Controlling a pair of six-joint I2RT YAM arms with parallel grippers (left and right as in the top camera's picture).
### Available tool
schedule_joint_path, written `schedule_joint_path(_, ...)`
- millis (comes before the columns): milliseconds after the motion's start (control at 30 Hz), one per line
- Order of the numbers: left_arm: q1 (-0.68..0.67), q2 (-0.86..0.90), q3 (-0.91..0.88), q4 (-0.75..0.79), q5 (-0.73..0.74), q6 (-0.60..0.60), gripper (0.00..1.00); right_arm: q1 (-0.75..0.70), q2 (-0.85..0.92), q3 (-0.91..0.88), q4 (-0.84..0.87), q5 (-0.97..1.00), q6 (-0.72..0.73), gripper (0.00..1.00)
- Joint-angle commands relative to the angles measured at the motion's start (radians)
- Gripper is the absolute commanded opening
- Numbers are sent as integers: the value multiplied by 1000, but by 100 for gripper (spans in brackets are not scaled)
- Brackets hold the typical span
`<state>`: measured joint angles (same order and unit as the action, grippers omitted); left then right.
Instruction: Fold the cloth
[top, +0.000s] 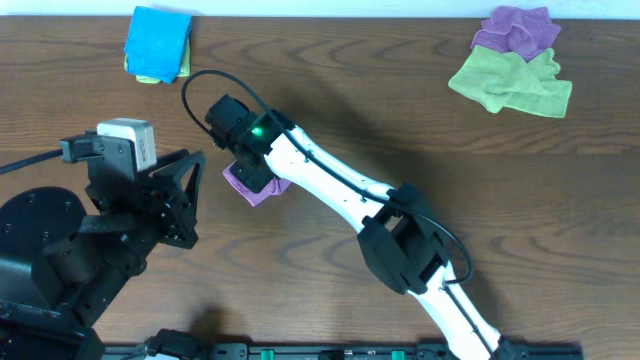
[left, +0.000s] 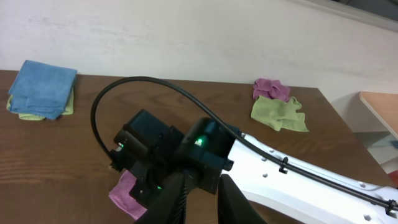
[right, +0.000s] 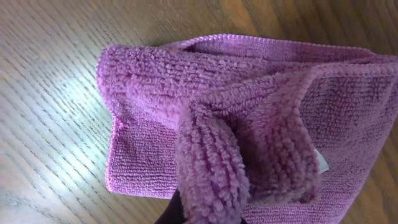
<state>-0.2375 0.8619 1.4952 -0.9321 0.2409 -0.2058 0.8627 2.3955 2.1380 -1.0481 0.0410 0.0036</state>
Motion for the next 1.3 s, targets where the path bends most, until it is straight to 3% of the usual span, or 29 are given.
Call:
schedule_joint_path(0,3,-1,30,1,16,4,19,21,14,13,16,-21,12,1)
schedule_joint_path(267,3,-1,30,-7,20,4,19,23,14,13,63,-34,71,4)
schedule_joint_path(333,3,-1,30,-11,20,4,19,23,14,13,68,-108,70,41)
schedule_joint_path(367,3,-1,30,-13,19,4,20,23,14,13,70,-165,70,53)
schedule_joint_path(433,3,-1,30,-14,19,4,20,23,14,13,77,-293,70,70)
schedule_joint_path(467,3,-1,30,-14,19,4,20,22,14,13,81,-349,69,71)
schedule_joint_path(767,3,-1,30,-32,19,10,20,-14,8,14,81,-347,32,59)
schedule_joint_path(1067,3,-1,53,-10,14,49,21,-108,-56,14,37,-335,-12,56)
schedule_joint_path(1167,3,0,52,-38,-47,50,22,-137,-88,14,-10,-292,-13,55)
schedule_joint_path(1267,3,1,50,-88,-118,49,22,-164,-127,14,-63,-233,-14,59)
